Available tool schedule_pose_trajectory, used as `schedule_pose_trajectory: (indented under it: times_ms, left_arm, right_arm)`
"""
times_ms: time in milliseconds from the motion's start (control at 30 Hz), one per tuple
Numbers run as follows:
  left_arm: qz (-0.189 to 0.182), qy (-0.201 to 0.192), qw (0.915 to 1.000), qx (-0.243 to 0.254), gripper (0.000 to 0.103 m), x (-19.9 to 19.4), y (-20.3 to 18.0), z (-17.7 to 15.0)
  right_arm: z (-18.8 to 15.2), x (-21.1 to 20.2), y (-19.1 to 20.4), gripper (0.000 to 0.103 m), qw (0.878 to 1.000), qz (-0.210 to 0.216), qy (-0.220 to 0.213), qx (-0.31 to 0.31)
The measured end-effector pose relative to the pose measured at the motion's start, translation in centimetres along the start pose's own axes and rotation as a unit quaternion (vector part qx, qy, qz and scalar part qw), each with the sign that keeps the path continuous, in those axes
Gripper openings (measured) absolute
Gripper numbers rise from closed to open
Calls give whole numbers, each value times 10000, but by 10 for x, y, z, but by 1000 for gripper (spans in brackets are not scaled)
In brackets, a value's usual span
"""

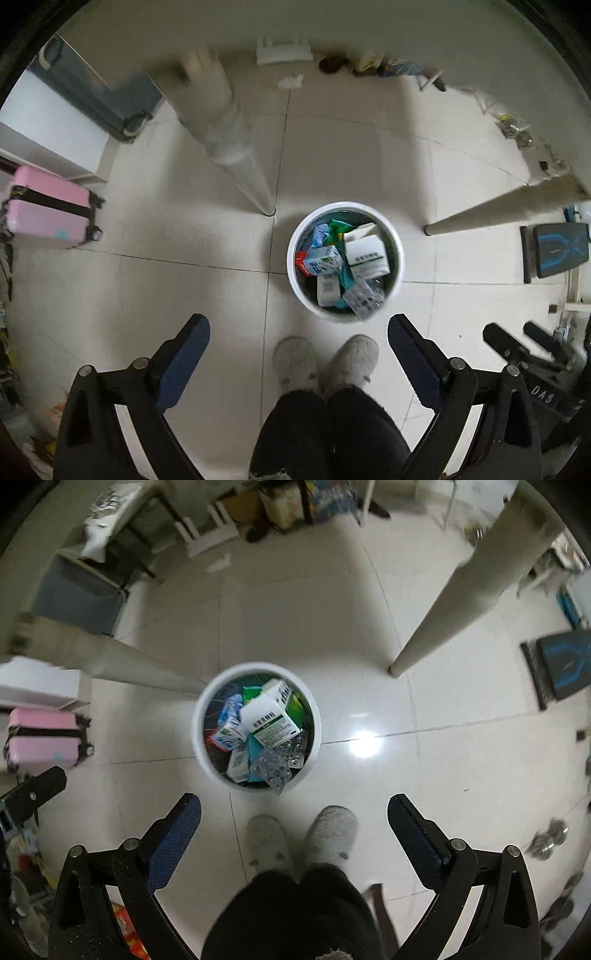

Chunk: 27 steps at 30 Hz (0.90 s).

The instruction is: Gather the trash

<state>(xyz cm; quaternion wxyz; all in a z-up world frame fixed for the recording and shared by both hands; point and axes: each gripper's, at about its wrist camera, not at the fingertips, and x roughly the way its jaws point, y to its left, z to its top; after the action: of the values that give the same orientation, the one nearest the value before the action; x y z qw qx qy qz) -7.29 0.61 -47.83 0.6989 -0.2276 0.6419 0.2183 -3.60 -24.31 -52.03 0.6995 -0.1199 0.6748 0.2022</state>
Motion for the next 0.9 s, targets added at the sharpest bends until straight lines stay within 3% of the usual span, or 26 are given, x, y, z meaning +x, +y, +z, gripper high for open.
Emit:
schedule_pose_trajectory:
  times_ms: [300, 500, 900]
  left_arm:
    - [-387, -143, 9988, 271, 99, -149, -29, -33]
    - [-576, -362, 9963, 523, 99, -229, -41, -48]
    - [-1300, -848, 9866, 503, 99, -327, -39, -59]
  right_arm:
    - [-25, -203, 7, 102, 9986, 223, -172, -451]
    - [-52, -311, 4, 102, 9966, 377, -361, -642]
    - [-82, -434, -6, 102, 9918, 964, -648, -540]
